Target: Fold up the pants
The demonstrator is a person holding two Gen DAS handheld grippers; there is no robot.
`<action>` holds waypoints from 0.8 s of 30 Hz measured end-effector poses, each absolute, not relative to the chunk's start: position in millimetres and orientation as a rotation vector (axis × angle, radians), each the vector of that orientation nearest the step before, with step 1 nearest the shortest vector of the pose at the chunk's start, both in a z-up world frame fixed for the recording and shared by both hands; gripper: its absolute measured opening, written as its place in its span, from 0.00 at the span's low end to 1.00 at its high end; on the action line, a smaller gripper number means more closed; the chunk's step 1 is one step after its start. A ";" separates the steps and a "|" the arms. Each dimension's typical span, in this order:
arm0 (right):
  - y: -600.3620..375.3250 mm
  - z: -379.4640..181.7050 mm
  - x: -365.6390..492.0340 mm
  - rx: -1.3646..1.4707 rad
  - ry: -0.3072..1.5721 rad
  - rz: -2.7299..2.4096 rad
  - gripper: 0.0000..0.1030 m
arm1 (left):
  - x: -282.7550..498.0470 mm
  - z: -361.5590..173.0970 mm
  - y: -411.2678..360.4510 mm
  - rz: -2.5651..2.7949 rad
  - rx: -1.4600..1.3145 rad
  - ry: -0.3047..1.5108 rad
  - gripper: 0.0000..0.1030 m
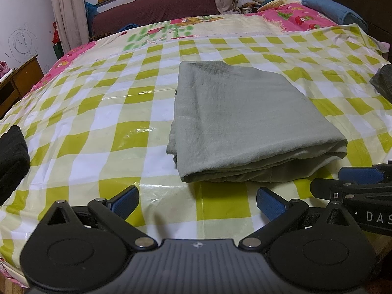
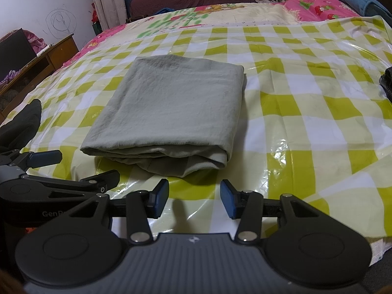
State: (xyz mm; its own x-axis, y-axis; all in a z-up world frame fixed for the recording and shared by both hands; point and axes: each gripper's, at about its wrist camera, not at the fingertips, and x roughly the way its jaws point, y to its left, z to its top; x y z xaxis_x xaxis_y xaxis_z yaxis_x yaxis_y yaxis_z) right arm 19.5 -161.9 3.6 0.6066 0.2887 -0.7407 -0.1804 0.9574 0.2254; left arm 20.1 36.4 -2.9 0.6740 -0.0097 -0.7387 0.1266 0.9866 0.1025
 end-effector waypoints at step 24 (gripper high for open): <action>-161.6 2.4 18.5 0.132 0.880 0.272 0.46 | 20.6 -2.9 34.8 -0.076 0.151 0.828 1.00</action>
